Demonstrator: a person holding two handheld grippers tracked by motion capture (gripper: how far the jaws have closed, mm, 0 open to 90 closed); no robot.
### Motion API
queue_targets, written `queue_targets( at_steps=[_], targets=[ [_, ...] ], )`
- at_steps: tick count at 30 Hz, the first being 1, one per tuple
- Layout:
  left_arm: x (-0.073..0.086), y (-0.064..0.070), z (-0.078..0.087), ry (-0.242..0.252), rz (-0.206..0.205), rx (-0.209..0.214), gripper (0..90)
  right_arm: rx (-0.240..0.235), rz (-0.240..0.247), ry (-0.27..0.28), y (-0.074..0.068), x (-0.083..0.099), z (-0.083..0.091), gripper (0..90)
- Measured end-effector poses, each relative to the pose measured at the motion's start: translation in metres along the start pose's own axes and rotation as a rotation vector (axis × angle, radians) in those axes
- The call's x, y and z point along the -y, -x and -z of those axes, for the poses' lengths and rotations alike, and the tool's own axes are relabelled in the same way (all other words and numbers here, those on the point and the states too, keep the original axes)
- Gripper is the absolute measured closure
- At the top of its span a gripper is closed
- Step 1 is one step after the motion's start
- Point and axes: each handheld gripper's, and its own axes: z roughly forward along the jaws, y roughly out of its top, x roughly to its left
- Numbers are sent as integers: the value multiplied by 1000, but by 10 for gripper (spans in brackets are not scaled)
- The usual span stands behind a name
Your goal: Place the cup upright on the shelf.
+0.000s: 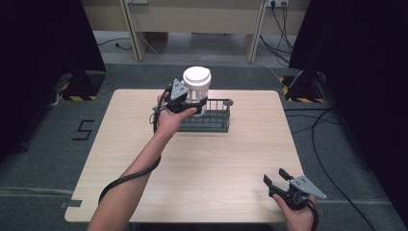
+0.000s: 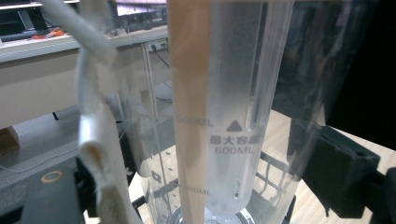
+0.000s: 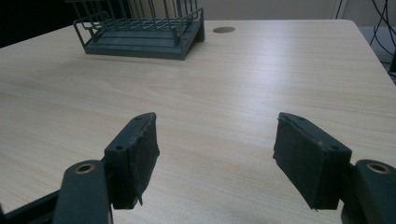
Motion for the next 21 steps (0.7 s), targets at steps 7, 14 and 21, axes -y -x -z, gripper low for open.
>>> queue_targets(
  at_steps=[7, 14, 21],
  targets=[
    [0, 0, -11, -8, 9, -18, 173, -5, -4, 1, 0, 0, 0, 309],
    [4, -1, -22, -17, 23, -34, 172, -7, -2, 1, 0, 0, 0, 309],
    [12, -4, -32, -41, 29, -57, 172, -11, -4, 0, 1, 0, -1, 309]
  ],
)
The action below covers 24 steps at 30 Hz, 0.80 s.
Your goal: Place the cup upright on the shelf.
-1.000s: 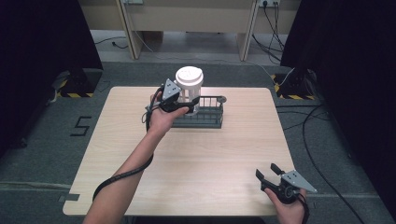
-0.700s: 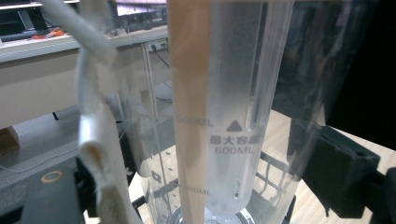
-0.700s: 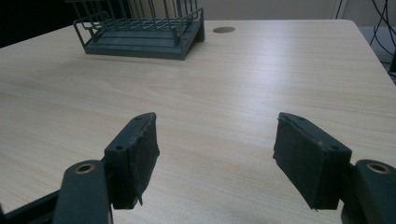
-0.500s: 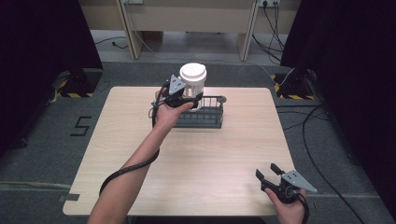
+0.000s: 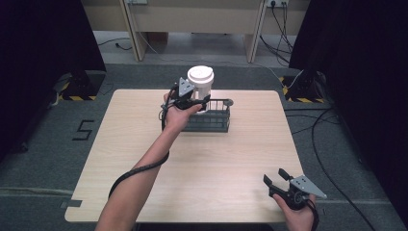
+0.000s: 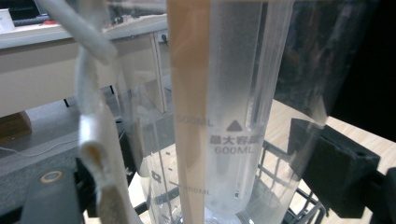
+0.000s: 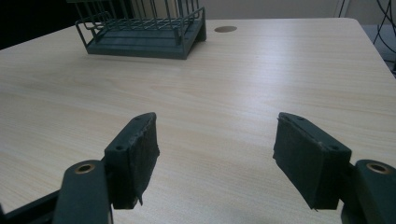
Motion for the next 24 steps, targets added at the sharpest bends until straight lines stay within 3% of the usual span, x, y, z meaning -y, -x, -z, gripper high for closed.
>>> queue_targets(
  at_steps=[24],
  targets=[
    [23, 3, -24, -55, 40, -26, 171, -4, 4, -3, 1, 0, 0, 309]
  ],
)
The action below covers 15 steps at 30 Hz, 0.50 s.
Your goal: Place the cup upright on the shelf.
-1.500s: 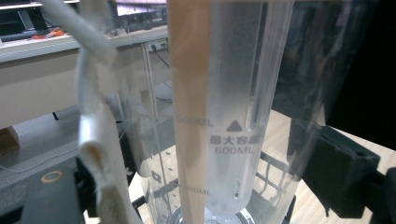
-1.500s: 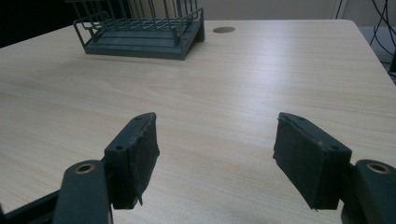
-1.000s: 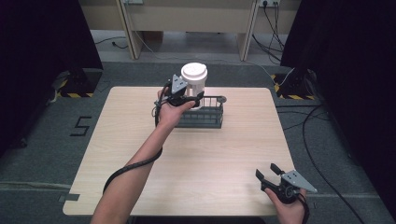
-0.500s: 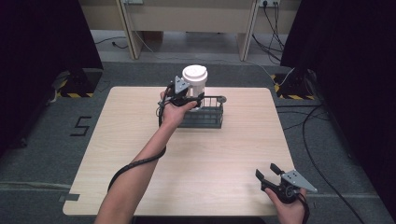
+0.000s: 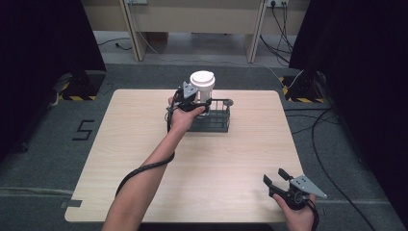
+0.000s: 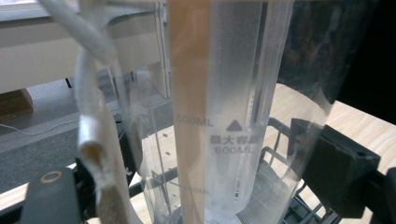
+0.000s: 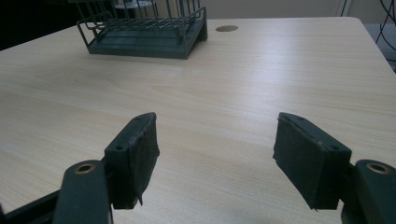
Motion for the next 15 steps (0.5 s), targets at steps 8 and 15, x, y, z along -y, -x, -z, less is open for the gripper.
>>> queue_targets(
  at_steps=[8, 15],
  targets=[
    [13, 2, -8, -35, 24, -8, 170, -2, -2, 2, 0, 0, 0, 309],
    [17, 1, -9, -37, 30, -14, 170, -3, -2, 1, 0, 0, 0, 309]
  ],
)
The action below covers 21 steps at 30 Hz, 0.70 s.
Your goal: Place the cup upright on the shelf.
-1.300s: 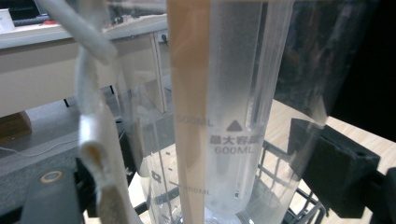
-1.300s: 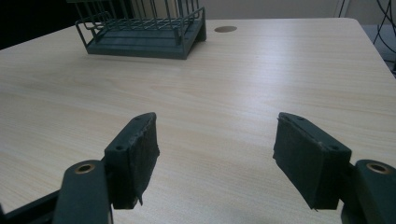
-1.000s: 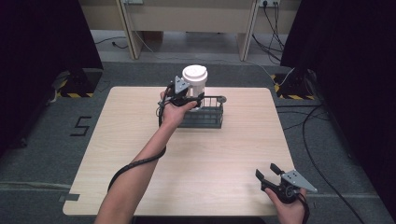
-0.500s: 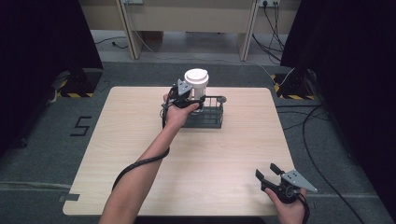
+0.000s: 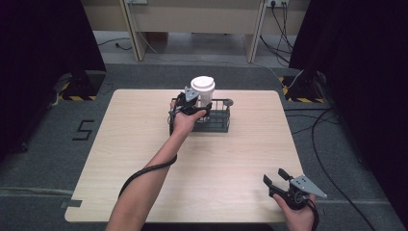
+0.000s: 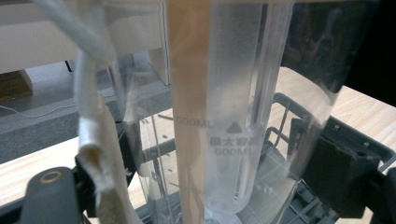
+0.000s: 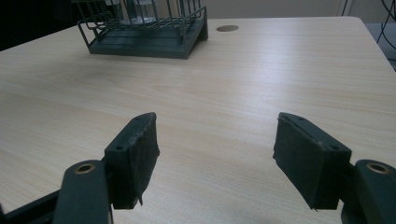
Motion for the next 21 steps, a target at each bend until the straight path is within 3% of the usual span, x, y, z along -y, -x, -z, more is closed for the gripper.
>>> queue_targets(
  at_steps=[21],
  targets=[
    [4, 2, 4, 11, -27, -9, 153, -3, -5, -9, 0, 0, -1, 310]
  ],
)
